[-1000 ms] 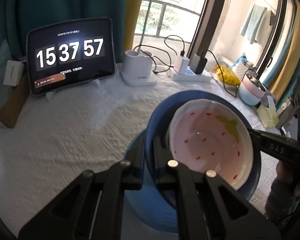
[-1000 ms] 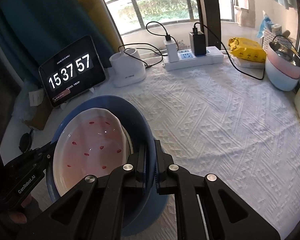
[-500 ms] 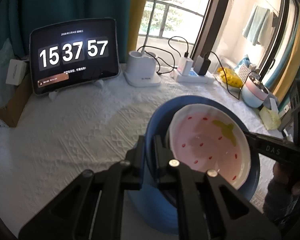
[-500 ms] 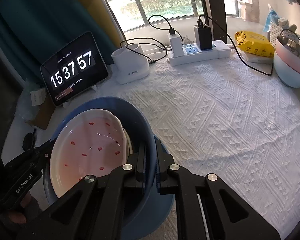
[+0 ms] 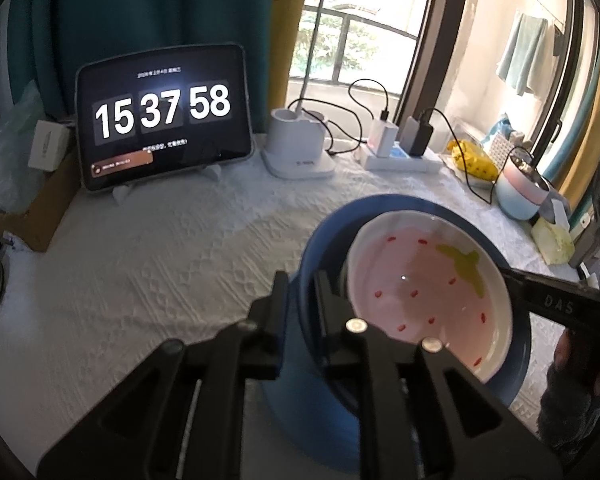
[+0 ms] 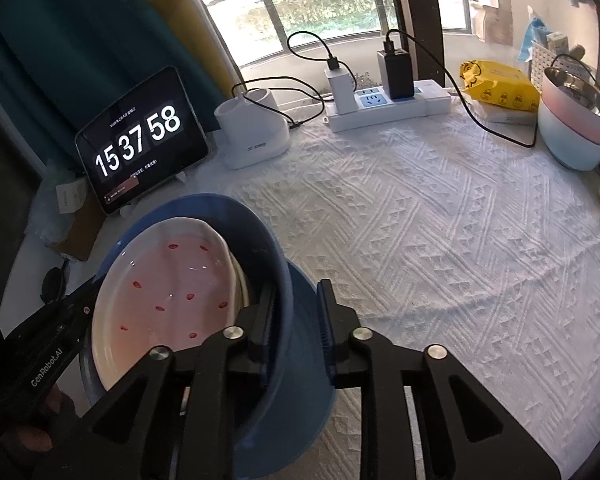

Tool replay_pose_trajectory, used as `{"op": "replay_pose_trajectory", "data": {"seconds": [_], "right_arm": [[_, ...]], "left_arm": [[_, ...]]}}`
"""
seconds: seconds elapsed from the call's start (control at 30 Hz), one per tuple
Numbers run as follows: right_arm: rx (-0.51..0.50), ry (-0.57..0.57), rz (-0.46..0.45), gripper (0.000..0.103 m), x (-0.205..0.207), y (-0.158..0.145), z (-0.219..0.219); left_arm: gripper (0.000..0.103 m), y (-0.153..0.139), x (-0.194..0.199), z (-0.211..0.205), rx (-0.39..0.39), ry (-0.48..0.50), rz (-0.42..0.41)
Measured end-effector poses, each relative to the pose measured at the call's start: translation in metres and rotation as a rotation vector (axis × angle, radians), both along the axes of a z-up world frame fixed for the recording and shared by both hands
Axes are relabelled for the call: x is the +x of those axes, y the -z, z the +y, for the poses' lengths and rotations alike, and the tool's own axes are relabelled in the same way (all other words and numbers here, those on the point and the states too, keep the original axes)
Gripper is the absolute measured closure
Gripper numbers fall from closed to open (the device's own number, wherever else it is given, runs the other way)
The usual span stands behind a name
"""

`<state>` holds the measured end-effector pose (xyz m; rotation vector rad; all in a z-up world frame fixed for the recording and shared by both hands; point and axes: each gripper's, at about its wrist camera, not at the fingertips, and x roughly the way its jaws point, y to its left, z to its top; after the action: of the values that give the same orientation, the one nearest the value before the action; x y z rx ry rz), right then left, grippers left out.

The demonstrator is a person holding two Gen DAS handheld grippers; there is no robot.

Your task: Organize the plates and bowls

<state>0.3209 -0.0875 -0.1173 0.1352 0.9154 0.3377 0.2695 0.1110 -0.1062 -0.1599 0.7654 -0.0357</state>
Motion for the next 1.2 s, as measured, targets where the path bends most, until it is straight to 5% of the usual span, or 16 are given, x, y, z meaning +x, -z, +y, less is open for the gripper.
{"op": "replay_pose_trajectory", "data": {"seconds": [0.9,0.93,1.03,1.2], "right_arm": [[-0.05,-0.026,-0.006,0.053,-0.017,-0.001,-0.009],[-0.054,-0.028,-0.012,0.051,-0.017,-0.003,-0.01],[-0.058,-0.014,-0.061,0.028,-0.019,-0.017,-0.016],[-0.05,-0.007,-0.128,0.028,-0.024,-0.04,-0.02]], "left_arm": [[0.085,-0.003,-0.016,0.002,-0.035,-0.029,0.049],[0.083,-0.005,-0.016,0.002,-0.028,-0.025,0.046],[0.053,-0.016,-0.02,0.003,0.009,-0.048,0.01],[0.051,-0.028,-0.025,0.001,0.018,-0.034,-0.026]]}}
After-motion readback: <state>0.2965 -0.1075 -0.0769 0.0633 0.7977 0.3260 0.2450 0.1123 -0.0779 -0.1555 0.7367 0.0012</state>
